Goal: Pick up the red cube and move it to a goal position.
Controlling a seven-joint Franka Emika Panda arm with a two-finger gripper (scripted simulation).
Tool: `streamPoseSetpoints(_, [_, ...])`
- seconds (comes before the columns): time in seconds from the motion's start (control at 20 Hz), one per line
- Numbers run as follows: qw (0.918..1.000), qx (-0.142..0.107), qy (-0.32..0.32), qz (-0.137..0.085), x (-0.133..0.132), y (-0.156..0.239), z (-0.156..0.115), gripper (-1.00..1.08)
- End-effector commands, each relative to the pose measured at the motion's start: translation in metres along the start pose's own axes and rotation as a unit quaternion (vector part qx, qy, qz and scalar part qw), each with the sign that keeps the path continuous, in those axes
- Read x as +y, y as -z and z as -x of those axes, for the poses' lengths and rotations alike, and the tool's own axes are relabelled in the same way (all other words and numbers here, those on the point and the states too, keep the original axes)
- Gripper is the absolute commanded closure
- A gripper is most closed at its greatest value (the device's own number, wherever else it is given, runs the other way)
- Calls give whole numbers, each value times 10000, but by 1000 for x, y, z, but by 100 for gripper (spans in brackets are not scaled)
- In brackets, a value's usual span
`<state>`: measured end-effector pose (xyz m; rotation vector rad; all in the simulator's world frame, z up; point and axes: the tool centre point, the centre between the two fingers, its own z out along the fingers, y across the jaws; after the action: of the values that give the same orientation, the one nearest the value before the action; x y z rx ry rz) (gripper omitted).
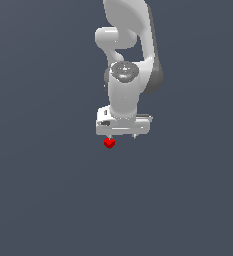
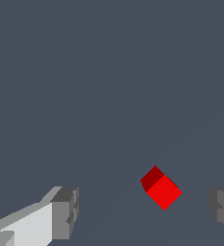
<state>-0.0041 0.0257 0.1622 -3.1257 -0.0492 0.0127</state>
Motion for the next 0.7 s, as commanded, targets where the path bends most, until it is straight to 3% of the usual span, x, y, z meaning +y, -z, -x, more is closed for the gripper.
streamPoseSetpoints(0.0, [10000, 0, 0, 0, 0, 0, 0, -92])
streamPoseSetpoints(0.65, [9972, 14, -743, 16, 16, -27, 8, -92])
